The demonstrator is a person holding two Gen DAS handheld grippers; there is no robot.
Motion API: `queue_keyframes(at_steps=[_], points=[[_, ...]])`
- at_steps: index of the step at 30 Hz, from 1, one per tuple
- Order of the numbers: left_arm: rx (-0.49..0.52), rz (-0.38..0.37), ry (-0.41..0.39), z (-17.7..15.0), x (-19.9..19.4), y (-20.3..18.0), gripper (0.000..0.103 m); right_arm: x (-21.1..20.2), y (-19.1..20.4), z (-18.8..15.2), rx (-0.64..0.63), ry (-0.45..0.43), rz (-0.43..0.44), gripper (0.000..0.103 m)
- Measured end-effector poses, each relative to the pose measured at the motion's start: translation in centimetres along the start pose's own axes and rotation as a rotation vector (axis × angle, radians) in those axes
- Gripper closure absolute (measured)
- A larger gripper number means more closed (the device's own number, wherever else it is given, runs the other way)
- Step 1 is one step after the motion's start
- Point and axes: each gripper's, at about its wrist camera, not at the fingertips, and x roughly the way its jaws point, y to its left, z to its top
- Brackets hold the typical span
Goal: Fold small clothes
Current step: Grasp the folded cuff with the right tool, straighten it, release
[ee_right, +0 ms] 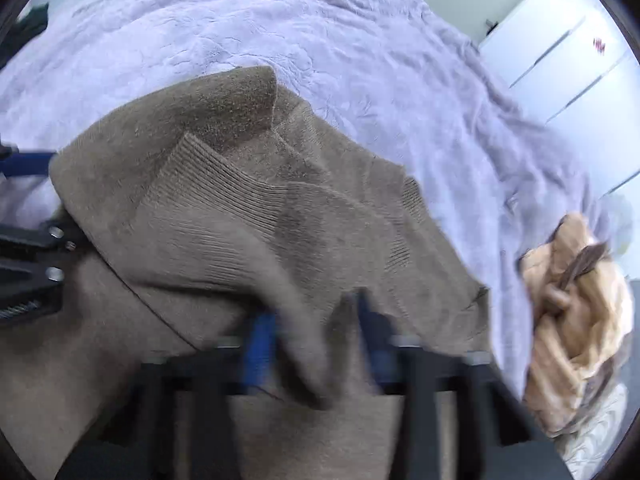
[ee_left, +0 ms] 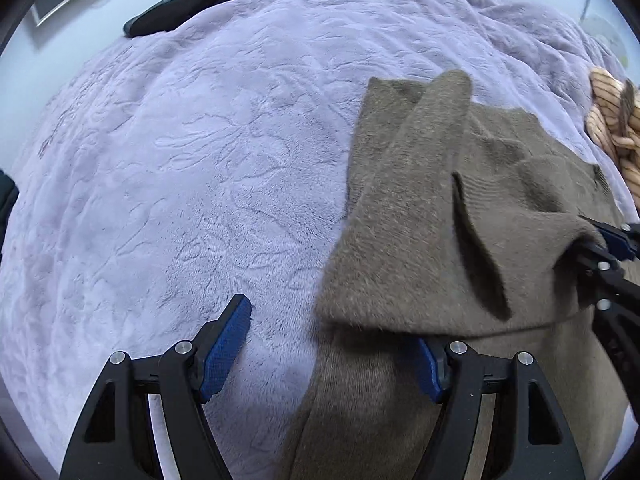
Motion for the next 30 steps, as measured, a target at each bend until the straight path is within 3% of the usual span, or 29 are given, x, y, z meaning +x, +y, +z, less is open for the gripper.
queue_keyframes(at_steps=[4,6,10,12,14,15,17,18,19,22,24,26,30], points=[[-0.013,0.006,-0.005,0.3,0.1,-0.1,0.030,-1.4,-4.4,-0.9,0.292,-0.047,0.060,0.088],[-0.010,0.006,-0.006,0.3,0.2,-0.1,0.030,-1.9,-8.3,-3.4,0.538,-0.061,0.131,0.088],[-0.029,0.013,-0.003,0.3,0.3,0.0,0.027,0.2,-15.0,-12.0,1.010,0.022,0.278,0.090],[-0.037,0.017,-0.002,0.3,0.3,-0.1,0.027,1.8,-16.6,-15.8,1.162,0.068,0.352,0.089],[-0.035,0.022,-0.004,0.2,0.3,-0.1,0.027,2.8,-17.2,-19.3,1.298,0.069,0.488,0.086],[-0.034,0.024,-0.005,0.2,0.4,-0.1,0.027,2.9,-17.2,-20.1,1.327,0.065,0.534,0.082],[-0.032,0.029,-0.004,0.2,0.4,-0.1,0.027,2.7,-16.9,-20.6,1.330,0.041,0.599,0.038],[-0.032,0.032,-0.003,0.2,0.4,-0.2,0.027,2.6,-17.1,-20.4,1.332,0.012,0.625,0.030],[-0.034,0.035,-0.001,0.3,0.4,-0.2,0.027,2.6,-17.1,-20.1,1.334,-0.009,0.641,0.026],[-0.043,0.039,0.005,0.4,0.4,-0.3,0.027,3.6,-17.5,-19.0,1.370,-0.012,0.655,0.026],[-0.049,0.041,0.006,0.3,0.4,-0.3,0.027,5.1,-17.7,-18.7,1.443,0.023,0.677,0.033],[-0.053,0.041,0.006,0.3,0.3,-0.2,0.027,5.9,-18.3,-18.5,1.480,0.057,0.685,0.096],[-0.059,0.042,0.001,0.2,0.4,0.0,0.027,3.4,-19.2,-18.7,1.403,-0.009,0.652,0.096]])
